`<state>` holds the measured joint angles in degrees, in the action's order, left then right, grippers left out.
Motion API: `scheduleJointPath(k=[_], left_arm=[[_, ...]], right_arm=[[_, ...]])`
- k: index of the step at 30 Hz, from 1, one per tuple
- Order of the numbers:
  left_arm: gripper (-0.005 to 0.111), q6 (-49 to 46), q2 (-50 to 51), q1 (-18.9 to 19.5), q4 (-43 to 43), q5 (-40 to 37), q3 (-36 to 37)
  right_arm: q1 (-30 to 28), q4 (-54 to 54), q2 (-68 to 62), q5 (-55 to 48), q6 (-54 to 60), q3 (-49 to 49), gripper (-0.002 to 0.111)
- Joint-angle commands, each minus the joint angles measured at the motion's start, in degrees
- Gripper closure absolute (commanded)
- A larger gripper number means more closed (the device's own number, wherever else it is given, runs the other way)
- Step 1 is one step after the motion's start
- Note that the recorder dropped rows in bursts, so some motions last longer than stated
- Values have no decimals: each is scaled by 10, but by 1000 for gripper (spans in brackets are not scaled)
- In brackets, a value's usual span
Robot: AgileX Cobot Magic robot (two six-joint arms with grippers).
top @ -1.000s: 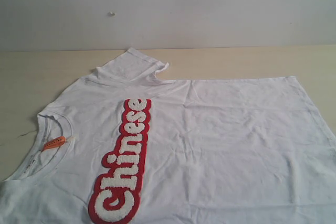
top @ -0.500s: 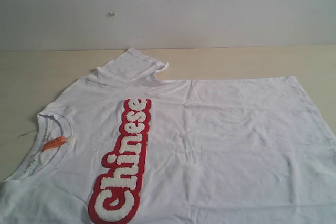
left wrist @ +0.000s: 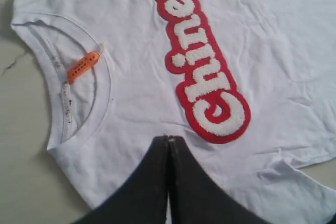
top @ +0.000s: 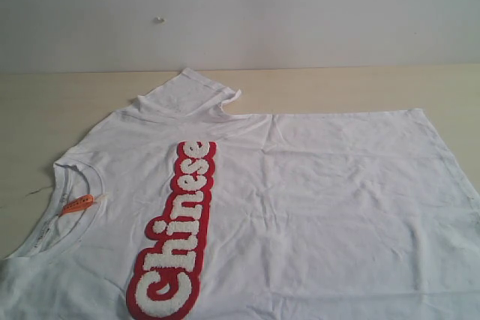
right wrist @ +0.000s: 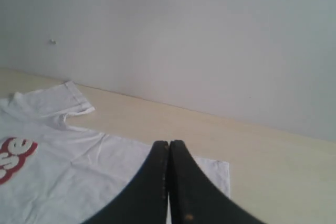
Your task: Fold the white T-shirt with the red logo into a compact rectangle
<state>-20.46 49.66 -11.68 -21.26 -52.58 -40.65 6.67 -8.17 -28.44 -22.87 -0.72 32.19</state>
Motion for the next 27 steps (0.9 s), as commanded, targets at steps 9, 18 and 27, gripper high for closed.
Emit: scheduleJointPath(k=[9, 18, 27], left_arm=[[107, -198, 123, -4, -141, -104, -94], [105, -311, 247, -28, -134, -117, -97], [62, -311, 272, -119, 48, -76, -97]], right_arm=[[25, 98, -182, -63, 226, 68, 108], [84, 149, -307, -211, 428, 138, 108], [87, 148, -383, -305, 611, 144, 108]])
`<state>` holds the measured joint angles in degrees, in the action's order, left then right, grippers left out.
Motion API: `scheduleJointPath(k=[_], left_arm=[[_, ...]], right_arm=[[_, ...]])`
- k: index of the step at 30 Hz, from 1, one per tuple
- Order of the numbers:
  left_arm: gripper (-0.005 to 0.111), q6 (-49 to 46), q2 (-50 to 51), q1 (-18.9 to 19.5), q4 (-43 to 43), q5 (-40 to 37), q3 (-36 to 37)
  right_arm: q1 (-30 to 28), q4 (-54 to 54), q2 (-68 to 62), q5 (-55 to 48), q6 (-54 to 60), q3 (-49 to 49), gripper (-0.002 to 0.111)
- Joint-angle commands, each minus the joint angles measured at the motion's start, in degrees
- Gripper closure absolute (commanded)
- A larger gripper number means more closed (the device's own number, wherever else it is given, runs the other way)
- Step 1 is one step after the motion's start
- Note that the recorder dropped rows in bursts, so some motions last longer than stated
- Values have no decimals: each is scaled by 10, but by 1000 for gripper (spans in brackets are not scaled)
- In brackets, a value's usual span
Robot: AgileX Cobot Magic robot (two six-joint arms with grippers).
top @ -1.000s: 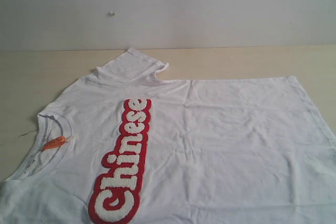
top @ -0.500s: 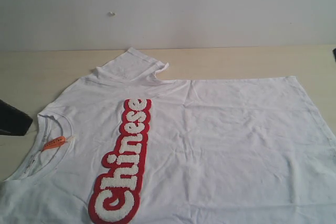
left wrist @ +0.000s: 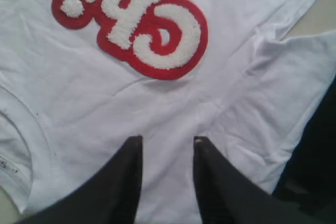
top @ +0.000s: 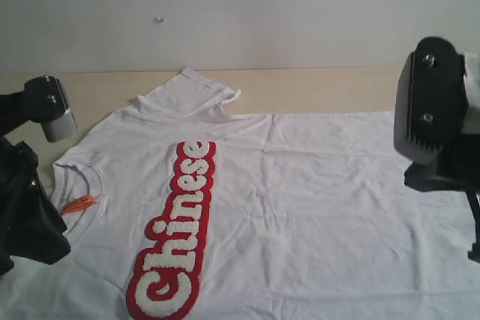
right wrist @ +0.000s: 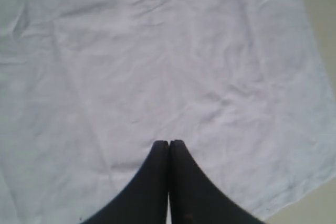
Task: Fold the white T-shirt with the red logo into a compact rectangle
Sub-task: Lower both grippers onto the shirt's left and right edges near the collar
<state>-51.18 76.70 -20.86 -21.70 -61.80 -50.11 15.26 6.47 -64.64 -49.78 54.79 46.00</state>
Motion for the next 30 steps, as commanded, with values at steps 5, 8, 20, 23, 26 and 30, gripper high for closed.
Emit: scheduleJointPath(k=[5, 8, 20, 23, 26, 30], left_arm=[[60, -4, 2, -39, 68, 16, -2], [60, 0, 2, -39, 77, 9, 1], [25, 68, 2, -39, 86, 4, 1], [19, 92, 0, -39, 70, -18, 1], [17, 97, -2, -39, 67, -34, 1], [17, 96, -2, -39, 67, -16, 1]], right_arm=[[1, 36, -32, -45, 54, 6, 108], [1, 49, -32, -46, 54, 6, 108], [1, 52, -32, -47, 10, 6, 48], [1, 54, -31, -53, 33, 6, 25], [1, 52, -31, -55, 57, 6, 12], [1, 51, -31, -53, 66, 6, 6]])
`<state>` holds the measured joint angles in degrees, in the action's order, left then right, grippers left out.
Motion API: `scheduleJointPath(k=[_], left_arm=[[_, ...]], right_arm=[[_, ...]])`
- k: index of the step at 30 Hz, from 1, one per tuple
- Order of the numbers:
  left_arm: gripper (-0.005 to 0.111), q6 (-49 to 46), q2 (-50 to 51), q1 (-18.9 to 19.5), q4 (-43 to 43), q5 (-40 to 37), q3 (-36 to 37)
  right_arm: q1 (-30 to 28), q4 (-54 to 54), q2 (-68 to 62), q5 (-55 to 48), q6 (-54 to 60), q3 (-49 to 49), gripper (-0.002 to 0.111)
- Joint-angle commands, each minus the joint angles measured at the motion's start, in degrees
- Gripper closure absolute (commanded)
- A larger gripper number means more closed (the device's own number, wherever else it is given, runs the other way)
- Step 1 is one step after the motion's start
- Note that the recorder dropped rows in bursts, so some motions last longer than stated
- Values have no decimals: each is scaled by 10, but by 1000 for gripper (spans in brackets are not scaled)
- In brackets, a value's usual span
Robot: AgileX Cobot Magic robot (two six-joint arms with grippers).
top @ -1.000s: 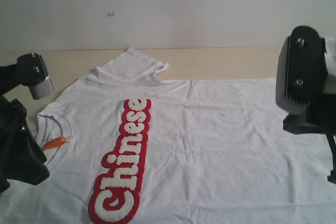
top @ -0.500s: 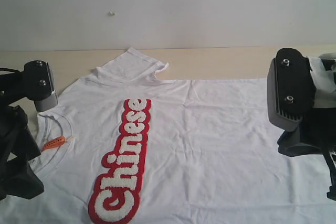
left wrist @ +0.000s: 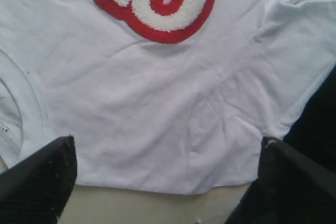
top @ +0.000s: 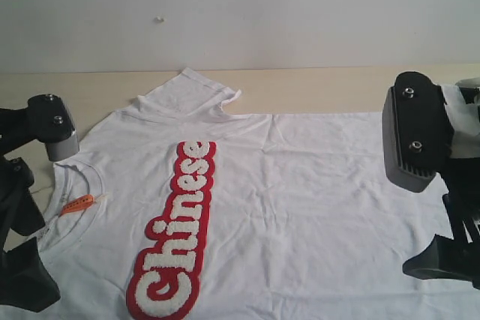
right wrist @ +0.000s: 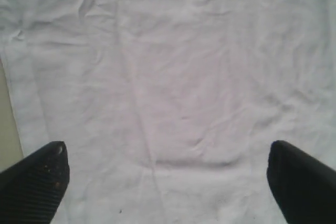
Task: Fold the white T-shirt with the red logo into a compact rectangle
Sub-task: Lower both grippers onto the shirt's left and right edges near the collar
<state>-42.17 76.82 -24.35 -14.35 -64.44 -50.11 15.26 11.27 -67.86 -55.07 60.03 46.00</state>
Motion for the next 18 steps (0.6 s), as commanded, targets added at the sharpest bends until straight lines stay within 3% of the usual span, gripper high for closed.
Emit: scheduleJointPath(k=[1, 6, 8, 12, 18], left_arm=[[17, 5, -4, -4, -6, 20, 1], [17, 0, -4, -4, -6, 72, 1], [17, -50, -4, -4, 2, 69, 1], [18, -264, 5, -4, 17, 51, 1], [21, -333, 27, -2, 71, 112, 1]], right_arm=[[1, 3, 1, 0, 21, 6, 6], [1, -19, 0, -18, 72, 6, 7], [1, -50, -4, -21, 72, 6, 7], [1, -73, -16, -17, 74, 6, 7], [-1, -121, -45, 12, 84, 6, 7]])
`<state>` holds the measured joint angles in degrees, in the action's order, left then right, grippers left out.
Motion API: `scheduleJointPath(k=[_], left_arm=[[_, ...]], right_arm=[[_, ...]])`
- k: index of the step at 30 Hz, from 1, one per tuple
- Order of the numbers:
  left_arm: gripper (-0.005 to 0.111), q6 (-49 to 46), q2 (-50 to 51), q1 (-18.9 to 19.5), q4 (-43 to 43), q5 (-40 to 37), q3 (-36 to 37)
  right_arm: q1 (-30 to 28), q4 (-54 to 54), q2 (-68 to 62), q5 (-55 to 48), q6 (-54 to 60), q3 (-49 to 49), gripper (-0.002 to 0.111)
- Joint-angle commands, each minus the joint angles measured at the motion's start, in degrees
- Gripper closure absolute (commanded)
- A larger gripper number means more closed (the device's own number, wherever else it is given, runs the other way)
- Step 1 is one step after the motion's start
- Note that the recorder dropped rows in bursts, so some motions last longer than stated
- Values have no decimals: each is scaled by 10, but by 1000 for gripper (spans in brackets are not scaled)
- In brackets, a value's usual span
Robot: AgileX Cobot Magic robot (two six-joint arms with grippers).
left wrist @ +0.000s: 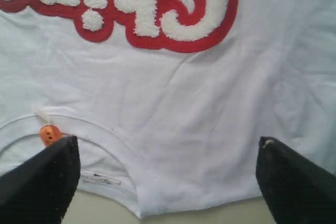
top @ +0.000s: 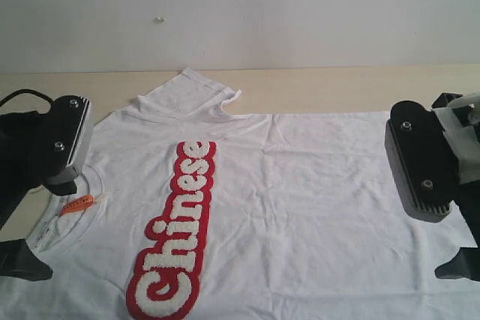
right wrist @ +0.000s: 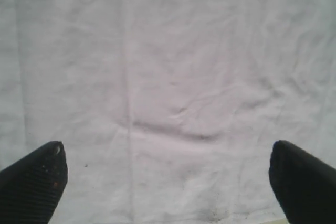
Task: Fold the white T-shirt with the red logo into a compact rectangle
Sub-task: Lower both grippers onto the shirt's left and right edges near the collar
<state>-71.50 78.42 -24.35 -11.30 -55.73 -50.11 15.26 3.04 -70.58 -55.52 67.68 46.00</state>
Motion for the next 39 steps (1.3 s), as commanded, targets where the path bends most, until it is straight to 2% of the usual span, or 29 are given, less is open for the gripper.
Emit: scheduleJointPath(k=[1, 5, 10, 13, 18, 29, 39], left_arm=[[21, -41, 17, -2, 52, 25, -1], [21, -55, 63, 4, 83, 56, -9], [21, -66, 142, 68, 62, 32, -109], [21, -90, 179, 92, 57, 23, -135], [21, -134, 218, 94, 48, 67, -135], [21, -154, 282, 95, 46, 90, -146], [21, -165, 326, 103, 37, 104, -163]], right_arm=[[-1, -49, -24, 19, 7, 6, 7], [-18, -62, -65, 66, 17, 7, 9], [-98, -61, -106, 77, 50, 19, 10], [-136, -54, -146, 77, 68, 45, 10], [-175, 25, -206, 88, 138, 76, 10], [-183, -4, -286, 117, 149, 82, 10], [-221, -5, -311, 128, 147, 82, 10]])
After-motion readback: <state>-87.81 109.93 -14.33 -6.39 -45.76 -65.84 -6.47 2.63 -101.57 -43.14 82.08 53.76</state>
